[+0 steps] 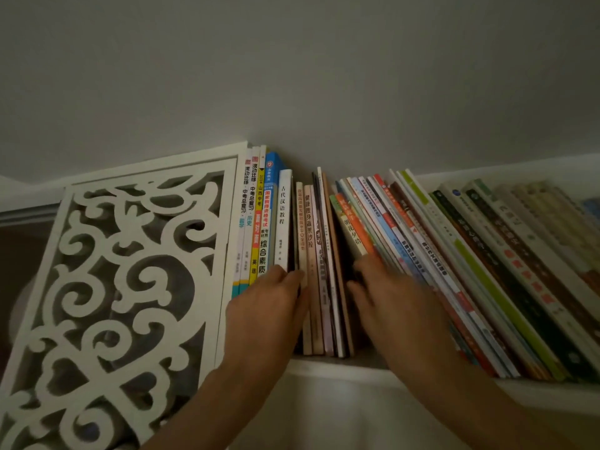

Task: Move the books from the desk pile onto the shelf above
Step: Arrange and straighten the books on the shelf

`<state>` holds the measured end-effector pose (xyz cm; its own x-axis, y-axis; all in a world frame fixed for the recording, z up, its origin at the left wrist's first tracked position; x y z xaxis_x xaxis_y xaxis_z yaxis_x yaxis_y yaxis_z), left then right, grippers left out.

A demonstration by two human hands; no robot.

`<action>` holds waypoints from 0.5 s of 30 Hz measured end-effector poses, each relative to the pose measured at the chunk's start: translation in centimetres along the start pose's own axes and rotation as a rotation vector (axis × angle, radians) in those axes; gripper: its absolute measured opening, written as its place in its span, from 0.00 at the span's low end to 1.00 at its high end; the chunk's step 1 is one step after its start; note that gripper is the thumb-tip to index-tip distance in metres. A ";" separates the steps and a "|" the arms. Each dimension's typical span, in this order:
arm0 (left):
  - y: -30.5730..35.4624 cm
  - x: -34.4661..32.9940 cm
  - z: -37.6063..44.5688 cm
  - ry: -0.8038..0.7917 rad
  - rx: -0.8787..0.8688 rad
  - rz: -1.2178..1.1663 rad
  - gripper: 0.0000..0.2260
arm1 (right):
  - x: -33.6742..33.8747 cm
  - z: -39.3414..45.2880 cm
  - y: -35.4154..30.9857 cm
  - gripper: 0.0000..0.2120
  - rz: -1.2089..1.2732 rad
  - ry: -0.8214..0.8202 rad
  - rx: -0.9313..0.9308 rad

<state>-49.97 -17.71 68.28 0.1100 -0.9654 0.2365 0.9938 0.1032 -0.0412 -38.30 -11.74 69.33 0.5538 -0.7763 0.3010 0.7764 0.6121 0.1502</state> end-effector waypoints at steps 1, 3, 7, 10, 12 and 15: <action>-0.2 -0.2 -0.3 0.037 0.000 -0.094 0.19 | 1.2 -0.2 1.3 0.17 -0.060 0.093 -0.062; 0.2 -1.4 0.1 0.032 -0.029 -0.162 0.27 | 2.7 -0.7 4.1 0.34 -0.127 0.226 -0.179; 1.9 -4.9 1.8 -0.180 -0.113 -0.049 0.40 | 0.4 -0.9 8.4 0.57 -0.176 -0.122 -0.282; 0.8 -6.2 2.3 -0.195 -0.113 0.080 0.42 | -1.6 -1.0 8.3 0.56 -0.312 -0.053 -0.118; 0.1 -6.8 2.1 -0.212 -0.131 0.144 0.42 | -2.6 -1.0 8.3 0.52 -0.362 -0.003 -0.033; -0.7 -7.4 2.1 -0.203 -0.187 0.124 0.41 | -2.6 -0.5 8.0 0.49 -0.392 0.103 -0.025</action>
<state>-51.41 -10.10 68.55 0.2496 -0.8786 0.4072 0.9547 0.1528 -0.2555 -33.41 -4.94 69.26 0.2403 -0.9620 0.1298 0.9412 0.2636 0.2112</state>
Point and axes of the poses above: each hand's wrist, its own z-axis towards the middle knuckle, its own x-axis out of the back of the hand, y = z × x, the point moved 6 cm from there along z, towards the middle knuckle, and after that the axes turned 6 degrees about -z, right-handed, at the moved point
